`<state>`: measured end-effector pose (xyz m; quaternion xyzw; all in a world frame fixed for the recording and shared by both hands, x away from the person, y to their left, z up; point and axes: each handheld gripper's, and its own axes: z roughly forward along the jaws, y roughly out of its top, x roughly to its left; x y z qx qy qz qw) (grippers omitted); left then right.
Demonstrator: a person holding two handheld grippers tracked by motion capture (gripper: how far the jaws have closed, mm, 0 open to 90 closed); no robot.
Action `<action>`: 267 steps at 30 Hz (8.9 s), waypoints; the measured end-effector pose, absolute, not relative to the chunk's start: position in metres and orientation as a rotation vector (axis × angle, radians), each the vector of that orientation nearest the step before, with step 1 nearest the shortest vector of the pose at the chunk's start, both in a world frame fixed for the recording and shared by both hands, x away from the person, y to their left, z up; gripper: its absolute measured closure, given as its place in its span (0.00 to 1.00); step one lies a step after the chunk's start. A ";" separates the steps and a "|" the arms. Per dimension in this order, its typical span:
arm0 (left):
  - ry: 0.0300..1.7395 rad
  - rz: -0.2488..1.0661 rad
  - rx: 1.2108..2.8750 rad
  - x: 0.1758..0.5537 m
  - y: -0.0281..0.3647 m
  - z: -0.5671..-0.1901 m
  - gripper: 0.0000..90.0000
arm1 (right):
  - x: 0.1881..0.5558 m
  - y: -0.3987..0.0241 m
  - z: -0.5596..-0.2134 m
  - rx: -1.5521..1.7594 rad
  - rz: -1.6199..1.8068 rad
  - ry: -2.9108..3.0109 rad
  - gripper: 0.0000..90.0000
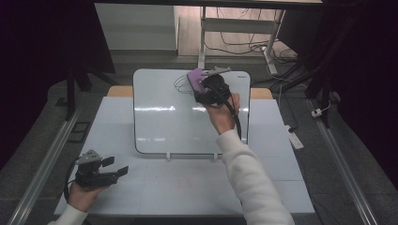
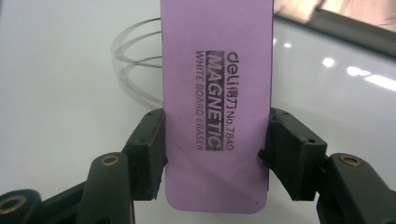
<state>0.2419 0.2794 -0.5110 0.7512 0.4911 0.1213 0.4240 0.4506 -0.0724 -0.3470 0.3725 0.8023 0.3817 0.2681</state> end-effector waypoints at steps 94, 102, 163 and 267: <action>1.230 0.312 1.868 0.241 0.282 -0.510 0.26 | 0.428 -0.036 -0.366 0.782 0.775 2.246 0.46; 1.234 0.311 1.865 0.241 0.283 -0.510 0.26 | 0.443 -0.057 -0.349 0.877 0.783 2.170 0.46; 1.231 0.311 1.873 0.242 0.283 -0.512 0.26 | 0.435 -0.011 -0.360 0.774 0.824 2.284 0.46; 0.921 0.277 1.764 0.284 0.151 -0.447 0.69 | 0.289 -0.119 -0.481 0.811 1.573 2.207 0.37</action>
